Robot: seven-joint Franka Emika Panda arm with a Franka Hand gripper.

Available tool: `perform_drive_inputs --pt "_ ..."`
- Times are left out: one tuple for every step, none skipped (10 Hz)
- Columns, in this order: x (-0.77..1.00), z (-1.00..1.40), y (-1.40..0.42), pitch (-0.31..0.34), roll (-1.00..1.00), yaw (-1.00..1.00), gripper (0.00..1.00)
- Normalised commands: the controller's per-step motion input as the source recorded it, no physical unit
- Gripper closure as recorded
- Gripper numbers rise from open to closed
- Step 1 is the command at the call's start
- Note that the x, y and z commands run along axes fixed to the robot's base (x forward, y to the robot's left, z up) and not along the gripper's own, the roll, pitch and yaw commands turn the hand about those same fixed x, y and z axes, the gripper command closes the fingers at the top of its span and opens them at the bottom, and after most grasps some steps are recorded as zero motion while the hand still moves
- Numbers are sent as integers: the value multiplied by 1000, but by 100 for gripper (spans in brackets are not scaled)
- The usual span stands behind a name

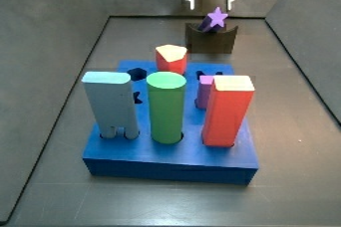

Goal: Pick up the star object. Move up. Place the star object on the fixture. Regrasp the star object. Move to above the board. Insert the star object.
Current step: Regrasp the star object.

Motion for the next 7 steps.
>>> perform_drive_inputs --pt "-26 738 1 62 46 27 0" --pt "-26 541 2 76 42 12 0" --pt "-23 439 1 81 42 5 0" --pt "56 933 -1000 61 1000 35 0" --pt "55 869 -1000 60 1000 34 0" --pt "25 826 -1000 51 1000 33 0" --pt "-2 788 -1000 43 1000 32 0"
